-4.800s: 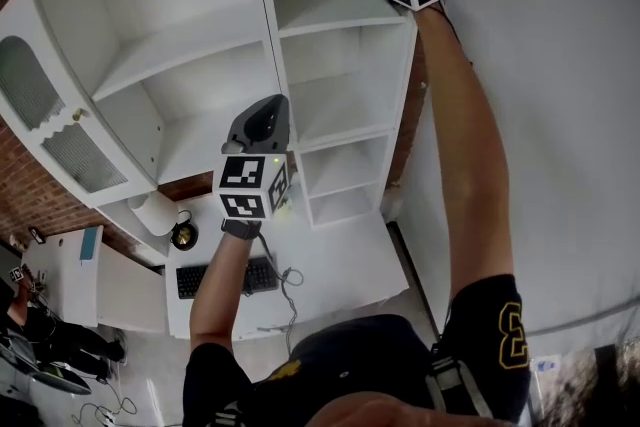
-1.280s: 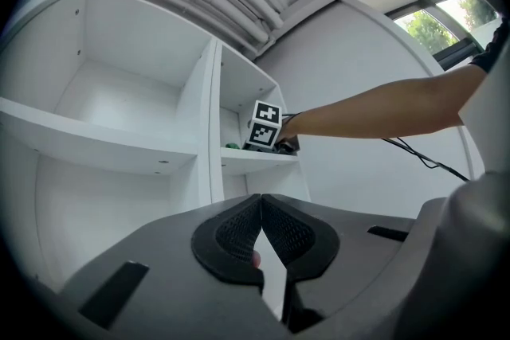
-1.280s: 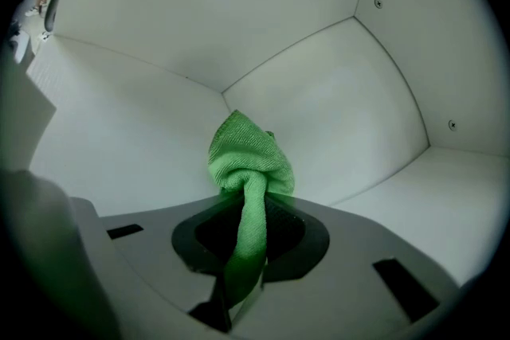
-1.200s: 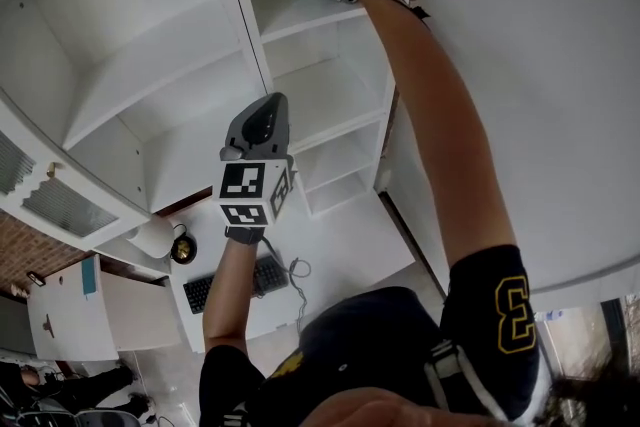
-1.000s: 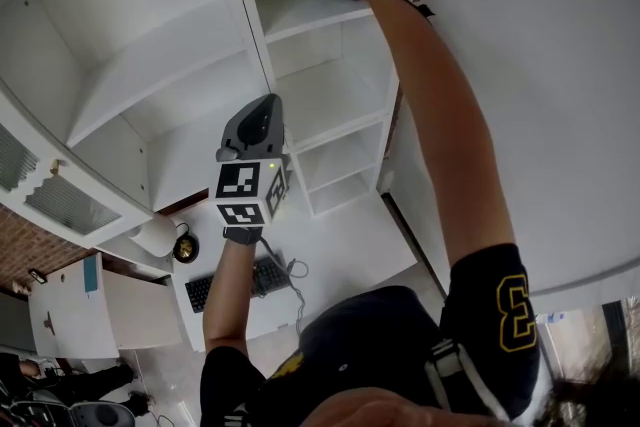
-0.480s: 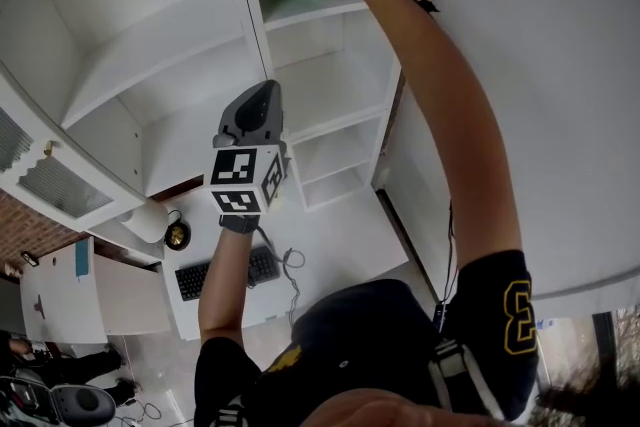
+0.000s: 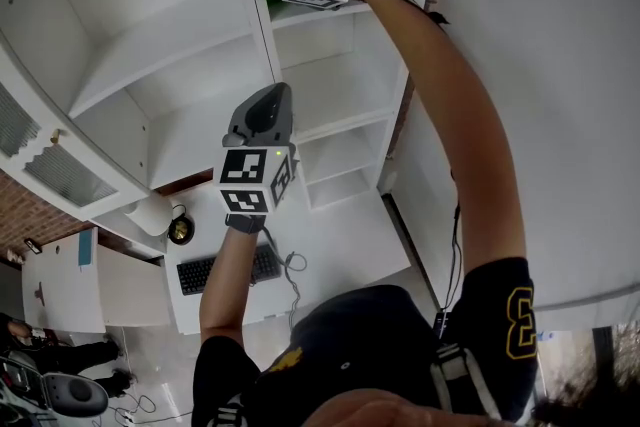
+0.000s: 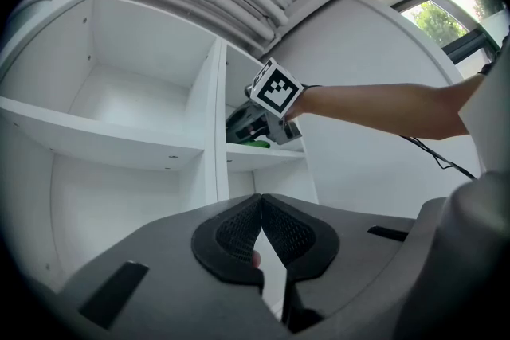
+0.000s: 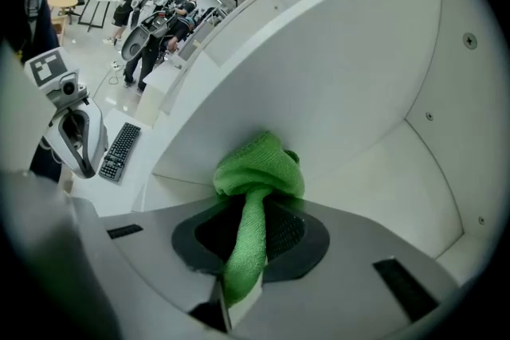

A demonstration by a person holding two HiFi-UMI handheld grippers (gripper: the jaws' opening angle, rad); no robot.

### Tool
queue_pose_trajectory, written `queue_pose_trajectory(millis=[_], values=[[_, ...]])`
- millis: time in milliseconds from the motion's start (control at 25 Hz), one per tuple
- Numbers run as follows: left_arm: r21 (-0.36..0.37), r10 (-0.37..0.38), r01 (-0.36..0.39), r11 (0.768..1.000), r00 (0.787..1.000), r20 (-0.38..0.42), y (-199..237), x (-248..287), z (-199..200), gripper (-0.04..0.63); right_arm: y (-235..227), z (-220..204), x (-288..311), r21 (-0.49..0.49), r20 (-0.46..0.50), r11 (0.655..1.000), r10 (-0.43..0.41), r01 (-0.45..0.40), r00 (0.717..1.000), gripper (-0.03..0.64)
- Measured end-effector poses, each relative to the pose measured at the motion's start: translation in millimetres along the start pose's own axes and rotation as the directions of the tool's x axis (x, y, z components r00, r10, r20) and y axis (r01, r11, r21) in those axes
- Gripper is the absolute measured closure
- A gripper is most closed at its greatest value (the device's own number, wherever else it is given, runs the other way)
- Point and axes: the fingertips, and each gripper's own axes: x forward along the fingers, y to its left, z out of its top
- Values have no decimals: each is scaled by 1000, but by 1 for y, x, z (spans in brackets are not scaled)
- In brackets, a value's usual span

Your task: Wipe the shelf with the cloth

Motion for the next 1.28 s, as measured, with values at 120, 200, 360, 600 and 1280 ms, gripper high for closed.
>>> queue_pose_trajectory(millis=[120, 200, 360, 600, 1280], values=[[0, -6, 6, 1000, 1000, -3, -8, 1, -1, 577, 7, 0, 3, 1, 4, 999, 32, -32, 999, 571], [4, -18, 18, 1000, 1000, -15, -15, 1, -4, 577, 9, -2, 5, 16, 7, 999, 47, -47, 999, 572], [4, -28, 28, 1000, 999, -35, -21, 2, -13, 577, 10, -5, 6, 32, 12, 998, 55, -55, 998, 571], [8, -29, 29, 1000, 999, -29, -23, 2, -11, 577, 7, -9, 4, 51, 2, 997, 49, -49, 999, 572], [-4, -95, 95, 995, 995, 4, -46, 4, -7, 577, -7, -75, -26, 118, -161, 991, -39, 58, 986, 572]])
